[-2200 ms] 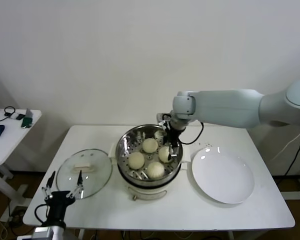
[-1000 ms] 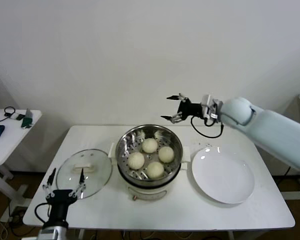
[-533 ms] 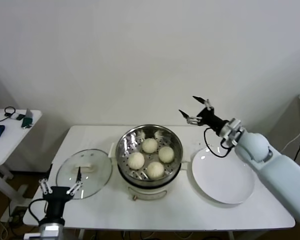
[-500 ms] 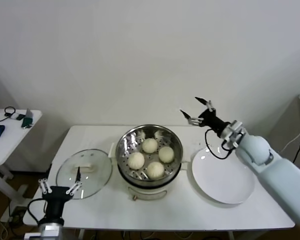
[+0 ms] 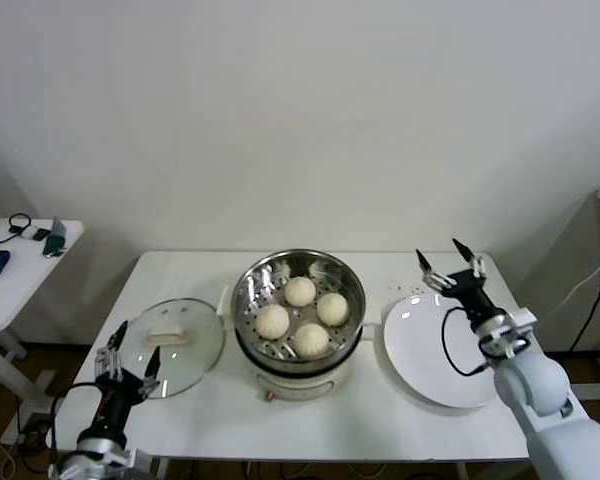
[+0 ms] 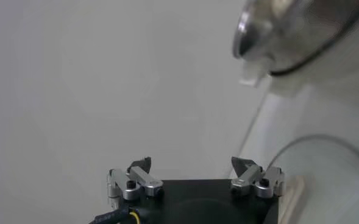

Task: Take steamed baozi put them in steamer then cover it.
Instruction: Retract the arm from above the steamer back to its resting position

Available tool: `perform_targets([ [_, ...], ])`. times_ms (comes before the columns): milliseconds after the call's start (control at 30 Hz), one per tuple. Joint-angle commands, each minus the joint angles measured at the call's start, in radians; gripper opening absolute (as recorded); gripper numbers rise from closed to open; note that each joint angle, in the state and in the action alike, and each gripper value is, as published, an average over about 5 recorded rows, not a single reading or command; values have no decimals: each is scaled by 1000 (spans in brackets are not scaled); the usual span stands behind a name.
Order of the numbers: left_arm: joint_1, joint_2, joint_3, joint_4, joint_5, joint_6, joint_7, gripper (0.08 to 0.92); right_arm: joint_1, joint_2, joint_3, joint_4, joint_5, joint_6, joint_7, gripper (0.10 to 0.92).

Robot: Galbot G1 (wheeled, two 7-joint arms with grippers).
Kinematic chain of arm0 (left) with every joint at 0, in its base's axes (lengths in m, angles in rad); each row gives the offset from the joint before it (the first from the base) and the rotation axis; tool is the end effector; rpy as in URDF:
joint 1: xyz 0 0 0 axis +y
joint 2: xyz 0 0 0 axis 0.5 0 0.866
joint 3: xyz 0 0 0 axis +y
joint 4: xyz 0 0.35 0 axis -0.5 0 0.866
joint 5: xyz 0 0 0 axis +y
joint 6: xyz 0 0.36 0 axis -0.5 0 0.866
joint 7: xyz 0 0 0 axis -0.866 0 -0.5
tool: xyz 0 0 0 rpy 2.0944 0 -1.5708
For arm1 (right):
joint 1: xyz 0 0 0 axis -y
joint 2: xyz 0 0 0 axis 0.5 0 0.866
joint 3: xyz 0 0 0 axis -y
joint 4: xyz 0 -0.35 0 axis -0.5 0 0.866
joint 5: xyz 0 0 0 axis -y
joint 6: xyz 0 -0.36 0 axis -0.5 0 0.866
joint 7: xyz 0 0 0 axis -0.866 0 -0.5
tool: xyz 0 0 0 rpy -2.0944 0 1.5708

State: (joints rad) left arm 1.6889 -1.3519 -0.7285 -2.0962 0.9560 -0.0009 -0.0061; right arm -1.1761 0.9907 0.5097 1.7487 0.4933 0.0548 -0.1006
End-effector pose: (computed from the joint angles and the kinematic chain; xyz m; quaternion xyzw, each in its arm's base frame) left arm 0.1535 0.0987 -0.3040 0.0031 -0.8096 -0.5848 0.0505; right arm 0.3202 -0.1528 -0.2857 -0.1051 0.9931 -0.0395 0.0340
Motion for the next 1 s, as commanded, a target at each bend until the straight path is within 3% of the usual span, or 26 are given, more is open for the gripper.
perform_targets([
  [33,-150,50,42,213,392,36,-27,823,-237,123,215,17,-40,32,9,823],
  [533,-351,22,99,519,451,31,-95,823,-222,150,223,-20,-90,26,4,823],
  [1000,-471,15,109,681,490,22,-132,823,-221,173,229,-32,-135,32,-8,823],
])
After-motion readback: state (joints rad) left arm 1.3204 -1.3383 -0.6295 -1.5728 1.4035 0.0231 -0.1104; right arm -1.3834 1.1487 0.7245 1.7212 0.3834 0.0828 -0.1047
